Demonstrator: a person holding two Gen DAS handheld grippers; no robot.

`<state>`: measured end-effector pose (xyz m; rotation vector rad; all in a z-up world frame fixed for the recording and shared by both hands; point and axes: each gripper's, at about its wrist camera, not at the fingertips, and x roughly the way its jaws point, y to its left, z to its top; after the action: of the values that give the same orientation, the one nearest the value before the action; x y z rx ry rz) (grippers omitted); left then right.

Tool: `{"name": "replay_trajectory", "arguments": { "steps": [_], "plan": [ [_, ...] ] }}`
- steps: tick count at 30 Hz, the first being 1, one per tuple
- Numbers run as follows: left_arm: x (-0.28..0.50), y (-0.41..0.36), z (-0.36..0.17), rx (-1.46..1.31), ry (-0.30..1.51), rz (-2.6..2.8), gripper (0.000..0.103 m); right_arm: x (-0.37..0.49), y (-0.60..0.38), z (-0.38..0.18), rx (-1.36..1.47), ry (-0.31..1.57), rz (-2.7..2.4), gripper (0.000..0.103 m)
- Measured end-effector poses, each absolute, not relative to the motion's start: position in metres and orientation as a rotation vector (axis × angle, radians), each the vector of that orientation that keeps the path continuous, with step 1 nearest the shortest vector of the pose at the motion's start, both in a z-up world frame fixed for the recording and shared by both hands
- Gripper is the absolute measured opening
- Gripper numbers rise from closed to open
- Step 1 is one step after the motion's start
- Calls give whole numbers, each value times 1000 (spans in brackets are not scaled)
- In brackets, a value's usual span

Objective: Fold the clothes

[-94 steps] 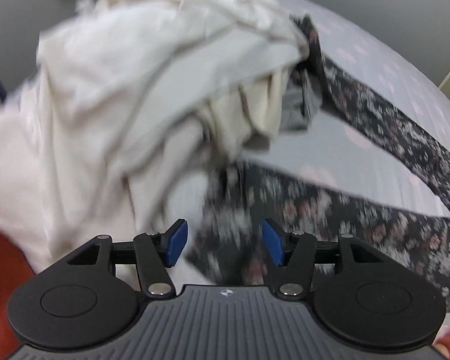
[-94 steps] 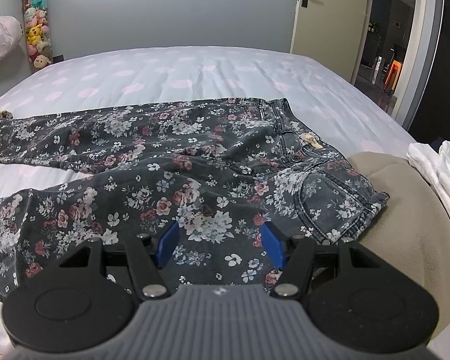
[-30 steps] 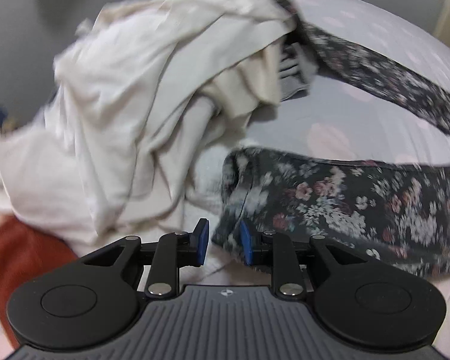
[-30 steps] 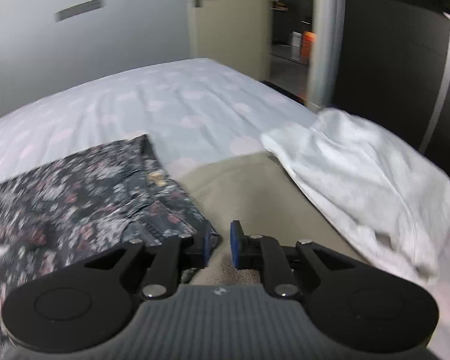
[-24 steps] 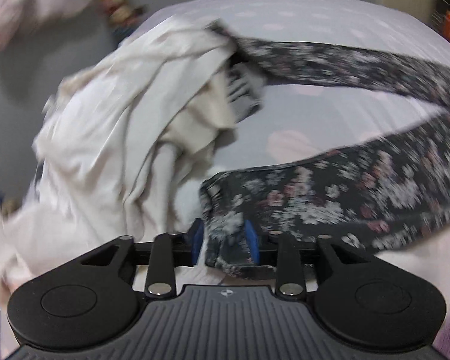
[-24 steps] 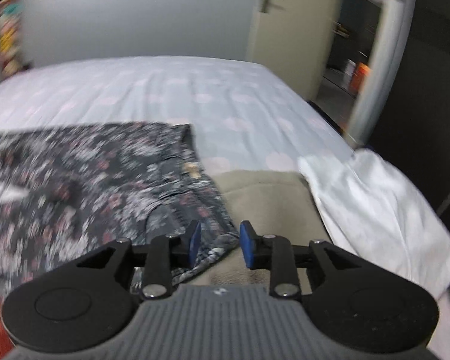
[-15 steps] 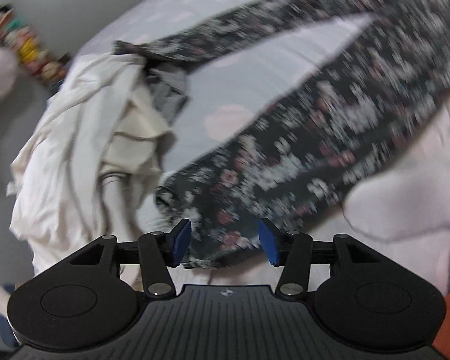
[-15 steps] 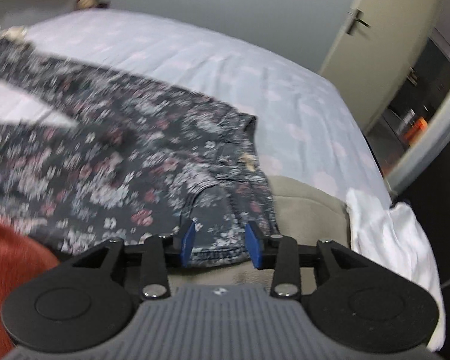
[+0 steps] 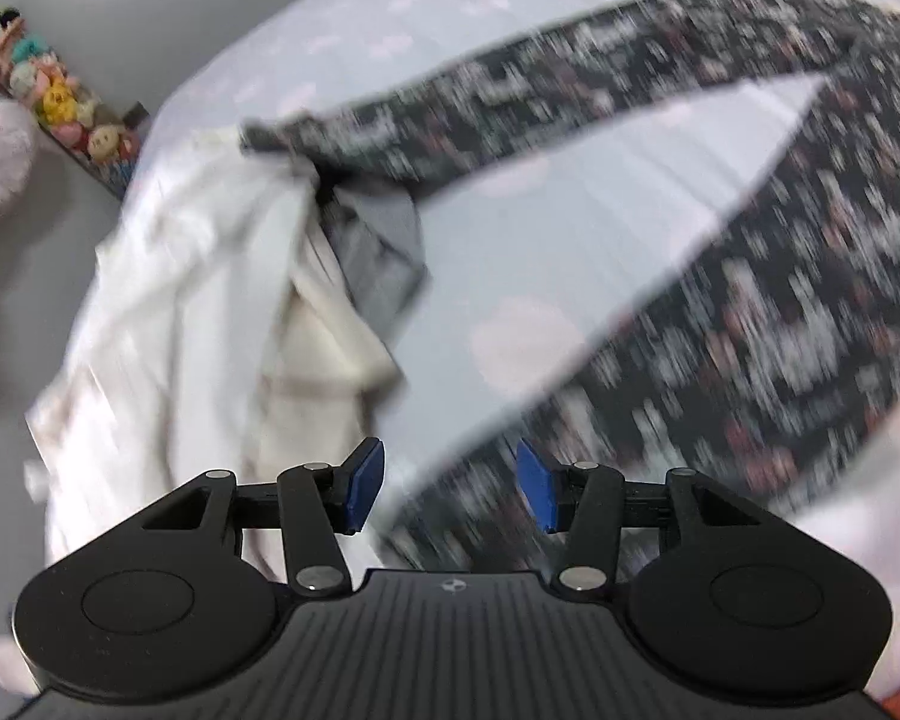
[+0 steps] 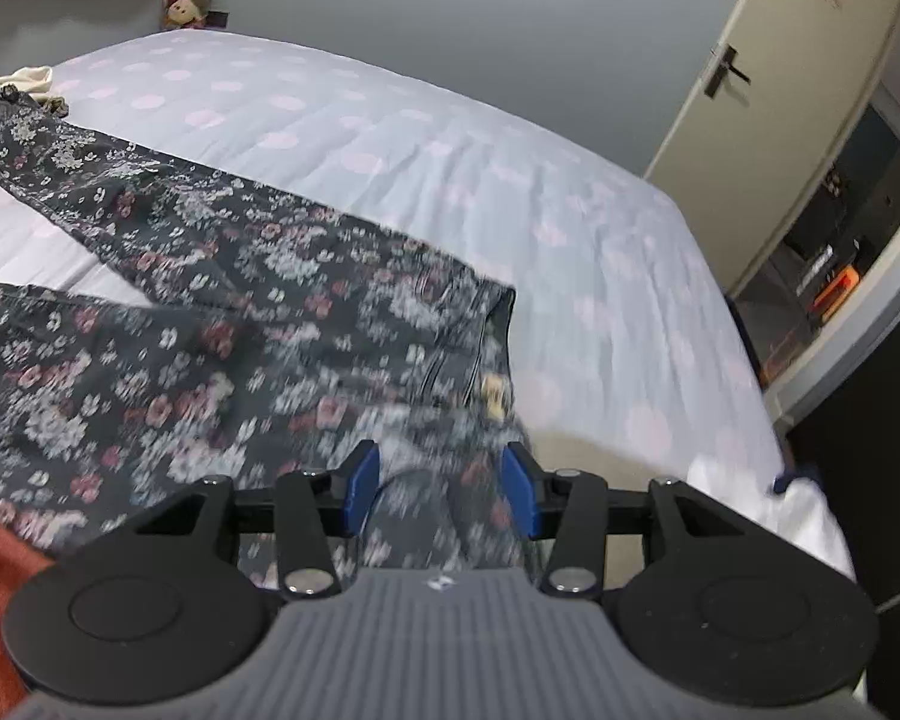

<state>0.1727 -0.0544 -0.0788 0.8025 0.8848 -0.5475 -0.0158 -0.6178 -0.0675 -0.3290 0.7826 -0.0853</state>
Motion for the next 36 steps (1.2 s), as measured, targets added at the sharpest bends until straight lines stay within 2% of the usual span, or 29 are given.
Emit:
{"name": "replay_trajectory", "arguments": {
  "steps": [6, 14, 22, 26, 30, 33, 36],
  "plan": [
    [234, -94, -42, 859, 782, -538, 47, 43, -607, -63, -425, 798, -38, 49],
    [330, -144, -35, 952, 713, -541, 47, 127, -605, -79, -504, 844, 13, 49],
    [431, -176, -78, 1064, 785, -527, 47, 200, -608, -112, -554, 910, 30, 50],
    [462, -180, -108, 1144, 847, -539, 47, 233, -610, -127, -578, 925, 33, 54],
    [484, -179, -136, 1203, 918, -533, 40, 264, -611, -137, -608, 932, 38, 55],
    [491, -176, -149, 1212, 936, -541, 39, 284, -610, -143, -634, 932, 57, 55],
    [491, -176, -155, 1214, 939, -551, 32, 303, -611, -150, -673, 940, 87, 56]
  ]
}}
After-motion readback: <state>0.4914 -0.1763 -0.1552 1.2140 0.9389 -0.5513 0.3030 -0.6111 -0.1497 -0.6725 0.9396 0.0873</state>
